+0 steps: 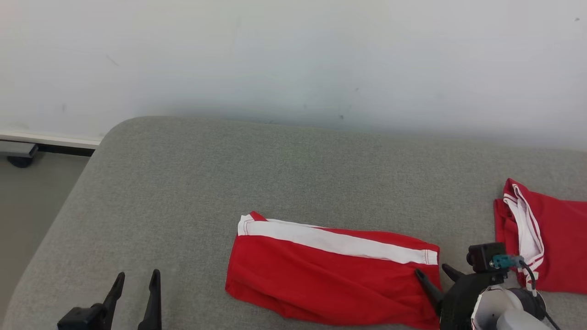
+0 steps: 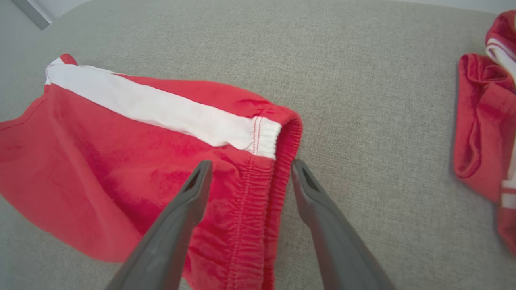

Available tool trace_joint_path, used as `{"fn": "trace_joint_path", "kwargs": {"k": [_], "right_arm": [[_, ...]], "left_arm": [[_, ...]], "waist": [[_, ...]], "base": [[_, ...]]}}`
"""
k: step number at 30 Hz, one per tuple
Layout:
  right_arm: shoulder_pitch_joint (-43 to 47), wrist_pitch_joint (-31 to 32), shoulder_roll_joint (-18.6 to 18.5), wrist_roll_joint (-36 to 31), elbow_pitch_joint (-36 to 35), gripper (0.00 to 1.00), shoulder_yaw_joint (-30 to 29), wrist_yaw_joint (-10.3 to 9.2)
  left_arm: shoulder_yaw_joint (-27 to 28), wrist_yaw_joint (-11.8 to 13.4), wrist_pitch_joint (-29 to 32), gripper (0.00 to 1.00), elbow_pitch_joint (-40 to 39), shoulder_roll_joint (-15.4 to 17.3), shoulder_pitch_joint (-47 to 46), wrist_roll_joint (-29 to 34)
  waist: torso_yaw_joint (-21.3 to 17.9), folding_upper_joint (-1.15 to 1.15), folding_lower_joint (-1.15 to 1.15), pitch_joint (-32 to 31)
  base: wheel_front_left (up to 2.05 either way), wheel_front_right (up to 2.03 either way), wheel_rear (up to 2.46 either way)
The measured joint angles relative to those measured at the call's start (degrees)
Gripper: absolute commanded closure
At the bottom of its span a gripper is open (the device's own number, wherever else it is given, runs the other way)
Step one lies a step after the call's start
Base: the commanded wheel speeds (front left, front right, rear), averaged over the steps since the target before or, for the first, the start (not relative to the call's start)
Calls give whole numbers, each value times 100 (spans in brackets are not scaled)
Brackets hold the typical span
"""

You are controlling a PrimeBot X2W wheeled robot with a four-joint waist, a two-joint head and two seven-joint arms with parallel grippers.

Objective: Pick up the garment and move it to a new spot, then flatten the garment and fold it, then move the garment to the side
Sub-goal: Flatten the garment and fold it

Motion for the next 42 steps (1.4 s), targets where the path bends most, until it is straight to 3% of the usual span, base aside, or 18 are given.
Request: {"fn": "trace_joint_path", "kwargs": {"k": [10, 19, 21, 22, 33, 42], "right_arm": [[-410, 1548, 118, 219, 689, 0, 263, -166], [-845, 2397, 140, 316, 933, 2, 312, -192], [-910, 2521, 130, 367, 993, 58, 314, -192], [-926, 2563, 126, 403, 1005, 100, 313, -176], [-1222, 2753, 115, 512, 1087, 100, 276, 73], [-1418, 2808, -456, 512, 1158, 100, 76, 153]], "left_arm": [[103, 0, 0, 0, -64, -53, 170, 27], [92, 0, 0, 0, -133, -179, 163, 83], [75, 0, 0, 0, -152, -245, 157, 87], [76, 0, 0, 0, -148, -266, 157, 87], [269, -1, 0, 0, -46, -221, 181, 78], [302, -12, 0, 0, -14, -226, 184, 78]], "waist": [[186, 0, 0, -10], [224, 0, -1, 54], [257, 0, -1, 70], [273, 0, -1, 78], [211, 0, -1, 104], [-31, 0, 0, 87]], "base": [[0, 0, 0], [0, 0, 0], [0, 0, 0], [0, 0, 0], [0, 0, 0], [0, 0, 0]]}}
